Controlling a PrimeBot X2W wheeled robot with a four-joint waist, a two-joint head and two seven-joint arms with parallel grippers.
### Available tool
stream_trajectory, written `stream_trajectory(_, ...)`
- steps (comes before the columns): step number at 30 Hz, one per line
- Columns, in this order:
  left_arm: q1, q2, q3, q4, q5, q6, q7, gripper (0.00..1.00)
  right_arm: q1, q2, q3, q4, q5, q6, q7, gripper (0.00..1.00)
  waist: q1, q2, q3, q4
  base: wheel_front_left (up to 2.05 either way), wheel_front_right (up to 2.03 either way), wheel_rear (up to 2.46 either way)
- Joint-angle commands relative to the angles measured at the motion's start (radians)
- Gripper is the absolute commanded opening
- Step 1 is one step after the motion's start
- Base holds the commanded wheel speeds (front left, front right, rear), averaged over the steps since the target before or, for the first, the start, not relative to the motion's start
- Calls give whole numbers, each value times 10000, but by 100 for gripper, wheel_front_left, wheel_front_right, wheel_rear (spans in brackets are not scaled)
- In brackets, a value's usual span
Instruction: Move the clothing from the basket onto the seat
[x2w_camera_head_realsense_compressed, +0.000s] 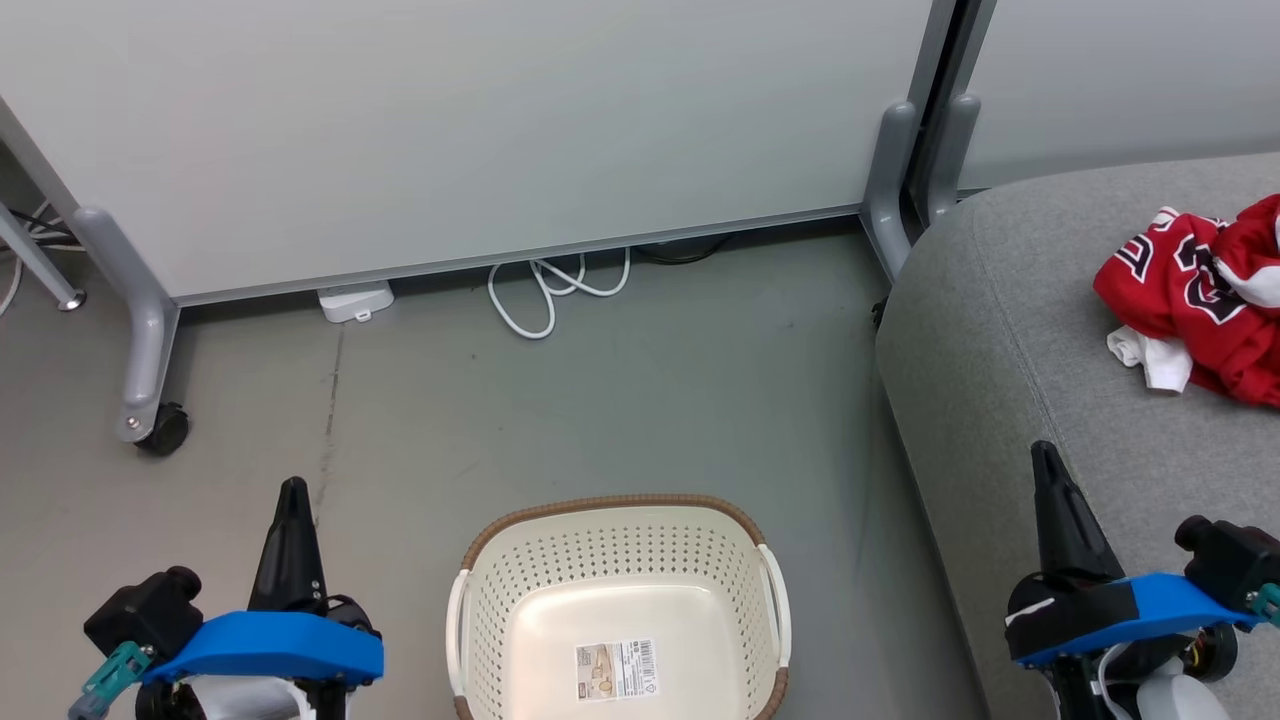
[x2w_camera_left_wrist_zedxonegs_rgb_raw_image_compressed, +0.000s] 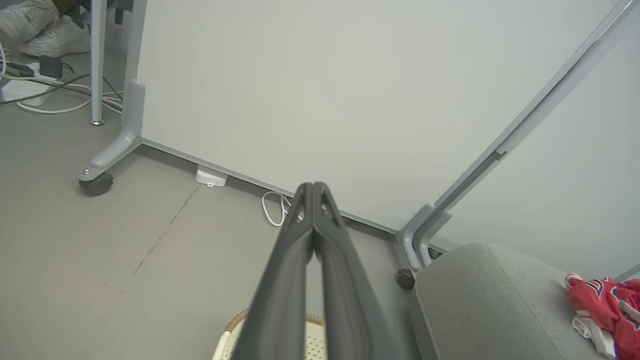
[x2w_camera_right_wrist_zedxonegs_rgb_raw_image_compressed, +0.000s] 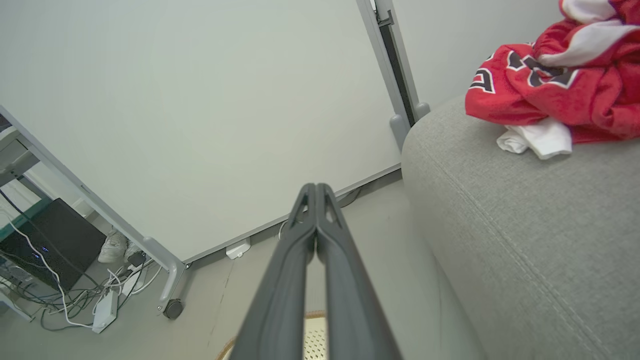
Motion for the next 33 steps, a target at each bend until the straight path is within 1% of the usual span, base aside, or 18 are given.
stream_trajectory(1, -223, 40, 44, -185, -327, -16, 75, 0, -37, -5, -48, -182, 372, 0, 85, 0, -1, -1, -7, -3, 0, 0, 0)
stream_trajectory(17, -259, 46, 198, -260, -2690, -28, 673, 0, 1, 14, -182, -193, 2836, 0, 695, 0, -1, -1, -114, -58, 0, 0, 0)
stream_trajectory(33, -293, 52, 320, -321, -4687, -39, 1190, 0, 35, 31, -306, -197, 4908, 1, 1217, 0, -1, -1, -221, -113, 0, 0, 0)
